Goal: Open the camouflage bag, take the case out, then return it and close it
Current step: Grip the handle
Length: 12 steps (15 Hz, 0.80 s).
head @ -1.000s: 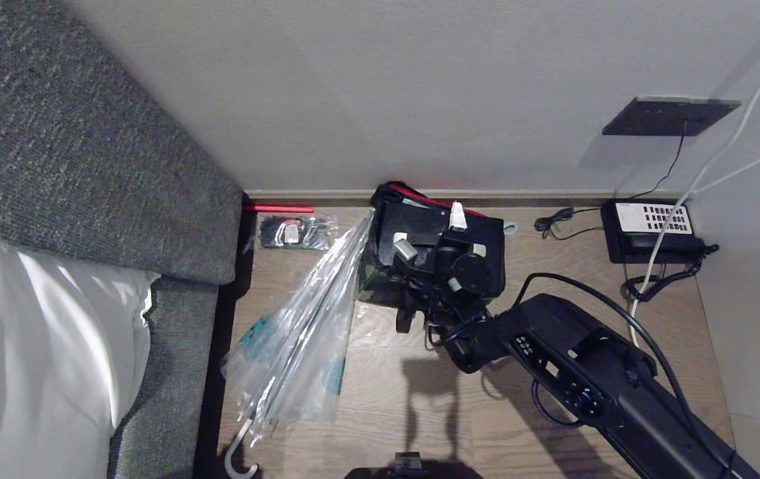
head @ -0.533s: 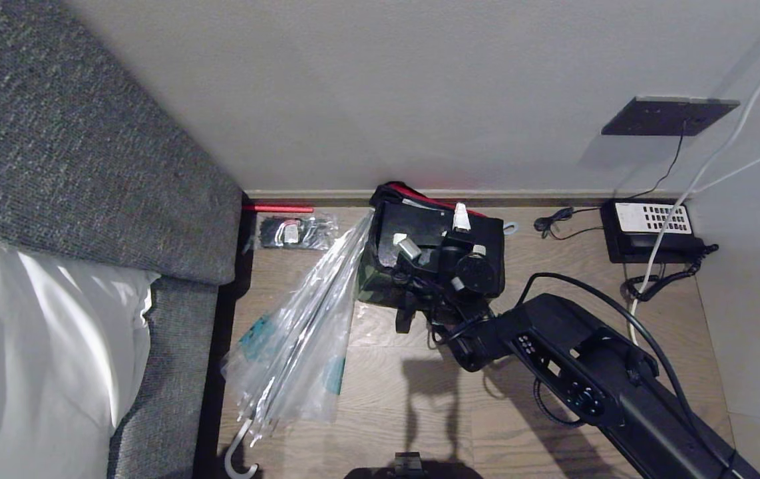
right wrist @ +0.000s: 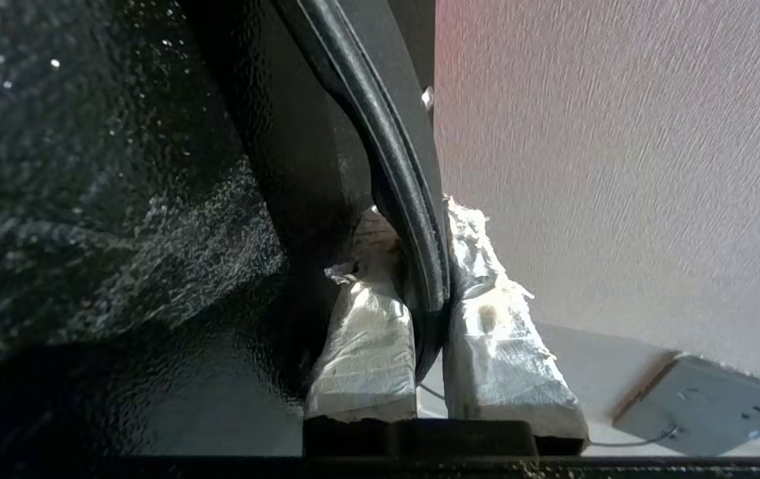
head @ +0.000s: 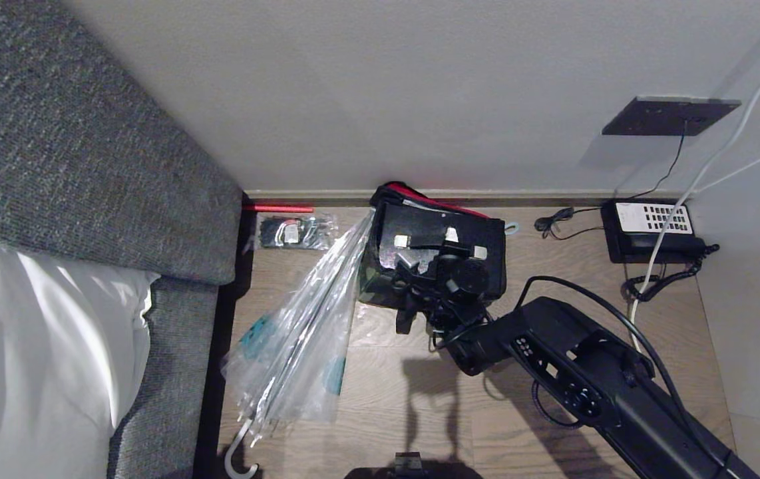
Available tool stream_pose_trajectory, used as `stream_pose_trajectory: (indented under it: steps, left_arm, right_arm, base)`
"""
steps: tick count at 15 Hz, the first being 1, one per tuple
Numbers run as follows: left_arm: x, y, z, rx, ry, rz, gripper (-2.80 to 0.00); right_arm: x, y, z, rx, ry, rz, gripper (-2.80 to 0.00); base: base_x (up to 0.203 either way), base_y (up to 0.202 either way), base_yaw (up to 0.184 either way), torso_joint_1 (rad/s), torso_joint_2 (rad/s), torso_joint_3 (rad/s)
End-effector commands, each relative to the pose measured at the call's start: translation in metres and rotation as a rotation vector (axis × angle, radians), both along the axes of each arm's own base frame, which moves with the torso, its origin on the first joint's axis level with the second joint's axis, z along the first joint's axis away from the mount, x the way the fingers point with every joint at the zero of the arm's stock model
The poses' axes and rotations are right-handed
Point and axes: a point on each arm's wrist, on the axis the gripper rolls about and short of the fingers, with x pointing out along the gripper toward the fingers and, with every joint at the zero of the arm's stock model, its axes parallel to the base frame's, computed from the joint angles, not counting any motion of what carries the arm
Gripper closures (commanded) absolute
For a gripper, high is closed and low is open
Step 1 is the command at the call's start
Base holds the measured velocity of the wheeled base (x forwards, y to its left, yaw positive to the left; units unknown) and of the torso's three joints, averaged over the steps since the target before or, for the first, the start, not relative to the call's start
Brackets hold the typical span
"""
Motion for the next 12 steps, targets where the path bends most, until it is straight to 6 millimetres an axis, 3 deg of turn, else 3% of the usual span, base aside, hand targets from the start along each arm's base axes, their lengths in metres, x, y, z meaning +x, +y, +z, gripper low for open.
stream_pose_trajectory:
  steps: [1,6,12]
  left_arm:
    - [0.000,0.000,0.000,0.000,0.000,0.000,0.00]
    - [0.000,0.000,0.000,-0.001,0.000,0.000,0.00]
    - [0.000,0.000,0.000,-0.001,0.002,0.000,0.00]
  right_arm:
    - [-0.001,0.000,0.000,-0.004,-0.007,-0.004,0.00]
    - [-0.002,-0.002,0.002,0.024,-0.040,-0.021,0.00]
    - [-0.006,-0.006,0.023,0.121,-0.086,-0.117,0.00]
  base:
    - [0.000,0.000,0.000,0.000,0.00,0.000]
    - [0.000,0.000,0.000,0.000,0.00,0.000]
    - [0.000,0.000,0.000,0.000,0.00,0.000]
